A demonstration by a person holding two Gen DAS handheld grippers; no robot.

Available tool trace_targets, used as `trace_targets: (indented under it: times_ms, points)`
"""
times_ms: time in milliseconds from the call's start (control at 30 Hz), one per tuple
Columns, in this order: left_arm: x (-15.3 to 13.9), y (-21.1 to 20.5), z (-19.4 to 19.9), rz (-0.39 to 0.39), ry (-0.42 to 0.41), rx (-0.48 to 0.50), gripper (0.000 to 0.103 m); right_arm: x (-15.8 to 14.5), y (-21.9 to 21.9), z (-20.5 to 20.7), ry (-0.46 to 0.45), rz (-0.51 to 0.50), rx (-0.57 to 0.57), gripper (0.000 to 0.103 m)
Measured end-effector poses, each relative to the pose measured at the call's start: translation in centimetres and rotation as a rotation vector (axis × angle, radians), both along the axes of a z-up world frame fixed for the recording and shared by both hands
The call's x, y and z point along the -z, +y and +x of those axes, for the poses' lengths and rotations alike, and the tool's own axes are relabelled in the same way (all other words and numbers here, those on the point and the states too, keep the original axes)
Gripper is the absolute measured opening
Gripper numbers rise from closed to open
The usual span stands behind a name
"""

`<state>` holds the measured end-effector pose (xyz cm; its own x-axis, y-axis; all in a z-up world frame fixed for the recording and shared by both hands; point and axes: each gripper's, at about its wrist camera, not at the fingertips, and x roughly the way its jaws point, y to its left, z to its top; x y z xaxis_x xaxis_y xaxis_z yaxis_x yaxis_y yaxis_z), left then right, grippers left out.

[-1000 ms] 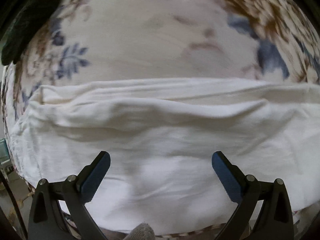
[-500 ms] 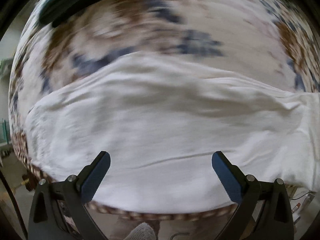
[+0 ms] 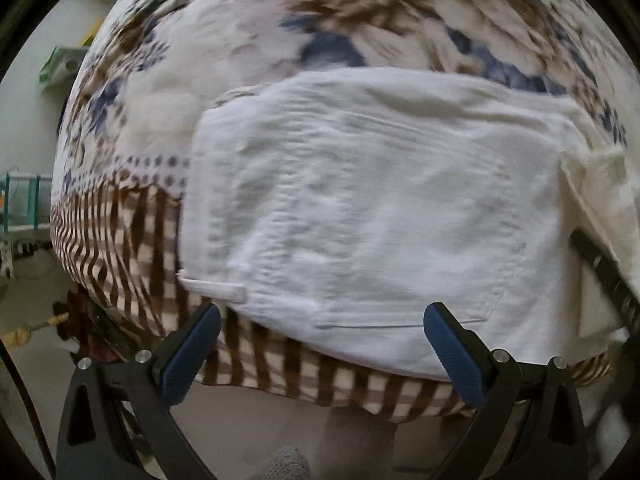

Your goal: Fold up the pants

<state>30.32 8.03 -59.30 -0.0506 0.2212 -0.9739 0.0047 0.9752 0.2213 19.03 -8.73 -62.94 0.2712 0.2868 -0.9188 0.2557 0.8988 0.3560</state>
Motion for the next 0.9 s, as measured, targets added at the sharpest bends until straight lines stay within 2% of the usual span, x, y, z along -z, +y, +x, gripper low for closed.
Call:
trace_targets:
  times_ms: [67, 133, 200, 233, 333, 400, 433, 467, 533, 567, 600, 733, 900]
  points:
    - [-0.8, 0.7, 0.2, -0.041, -0.026, -0.021, 0.103, -1.9, 0.8, -0.6, -0.027, 0.051, -0.066, 0.067]
    - [-1.3, 0.1, 1.1, -0.103, -0.047, -0.041, 0.103, -3.6, 0.4, -1.6, -0.04, 0.075, -0.071, 0.069]
    - [-1.8, -1.5, 1.7, -0.185, -0.051, -0.062, 0.103, -5.1, -2.2, -3.0, -0.035, 0.101, -0.008, 0.07]
    - [-1.4, -2.7, 2.3, -0.259, -0.042, -0.082, 0.103, -5.6, -3.6, -3.4, -0.027, 0.097, 0.028, 0.07]
    - [0.4, -6.2, 3.3, -0.361, -0.003, -0.087, 0.103, -5.8, -8.9, -5.3, 0.029, 0.06, 0.149, 0.07]
    - [2.5, -9.0, 3.8, -0.382, 0.021, -0.05, 0.103, -5.2, -12.6, -6.8, 0.075, 0.042, 0.235, 0.07]
    - [3.9, -10.4, 3.9, -0.367, 0.045, -0.02, 0.102, -4.9, -14.0, -6.9, 0.093, 0.032, 0.266, 0.07]
    - [5.4, -11.5, 4.0, -0.345, 0.067, 0.011, 0.089, -4.3, -15.5, -7.2, 0.113, 0.028, 0.301, 0.07]
    - [7.3, -13.4, 3.7, -0.28, 0.059, 0.076, 0.075, -3.1, -18.3, -7.8, 0.142, 0.036, 0.354, 0.07]
    - [7.2, -13.8, 3.5, -0.277, 0.033, 0.099, 0.04, -2.3, -19.7, -7.8, 0.162, 0.034, 0.375, 0.07]
    - [6.5, -14.2, 3.1, -0.347, 0.02, 0.113, 0.014, -1.7, -20.3, -7.8, 0.171, 0.038, 0.383, 0.07]
    - [3.7, -14.6, 1.5, -0.333, -0.054, 0.153, 0.009, 0.4, -21.6, -7.0, 0.219, 0.039, 0.379, 0.07]
    - [6.7, -13.7, 1.0, -0.315, 0.0, 0.092, 0.01, 2.3, -20.7, -3.9, 0.309, -0.032, 0.303, 0.07]
